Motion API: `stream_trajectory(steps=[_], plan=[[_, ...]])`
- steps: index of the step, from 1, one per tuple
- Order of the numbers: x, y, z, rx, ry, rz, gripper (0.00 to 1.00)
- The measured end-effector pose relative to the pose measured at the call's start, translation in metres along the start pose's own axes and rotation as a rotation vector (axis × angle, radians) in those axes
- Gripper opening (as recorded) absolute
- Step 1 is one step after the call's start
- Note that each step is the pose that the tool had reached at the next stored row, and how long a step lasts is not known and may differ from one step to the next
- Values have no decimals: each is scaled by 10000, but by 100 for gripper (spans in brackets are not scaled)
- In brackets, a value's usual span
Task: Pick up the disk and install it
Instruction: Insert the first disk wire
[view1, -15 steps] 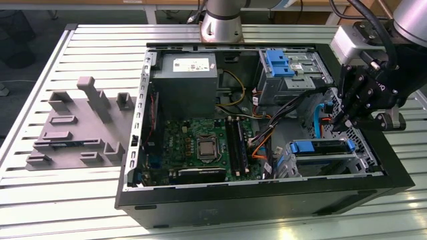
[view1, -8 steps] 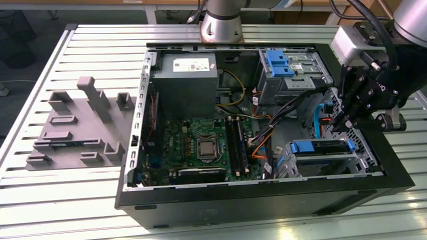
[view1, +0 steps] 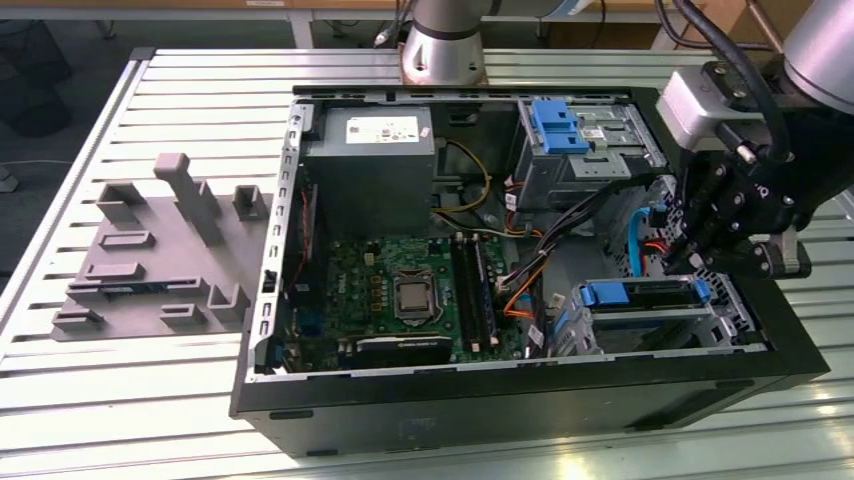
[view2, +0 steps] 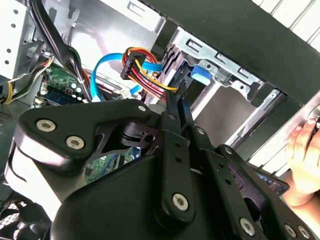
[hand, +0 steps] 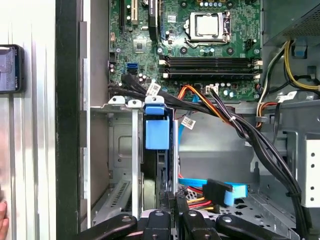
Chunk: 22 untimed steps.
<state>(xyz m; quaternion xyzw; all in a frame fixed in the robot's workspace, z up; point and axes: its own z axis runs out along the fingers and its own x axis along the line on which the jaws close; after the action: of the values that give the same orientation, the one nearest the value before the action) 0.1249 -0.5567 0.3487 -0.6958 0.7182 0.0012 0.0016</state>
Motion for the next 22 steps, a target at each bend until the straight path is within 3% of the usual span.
stream_trajectory(steps=[3,9,14,22], plan=[[22,28,25,71,-6,-6,16],[26,29,111,112,-9,-9,16],[27,36,121,123,-10,15,16],[31,43,127,216,-14,-16,16]])
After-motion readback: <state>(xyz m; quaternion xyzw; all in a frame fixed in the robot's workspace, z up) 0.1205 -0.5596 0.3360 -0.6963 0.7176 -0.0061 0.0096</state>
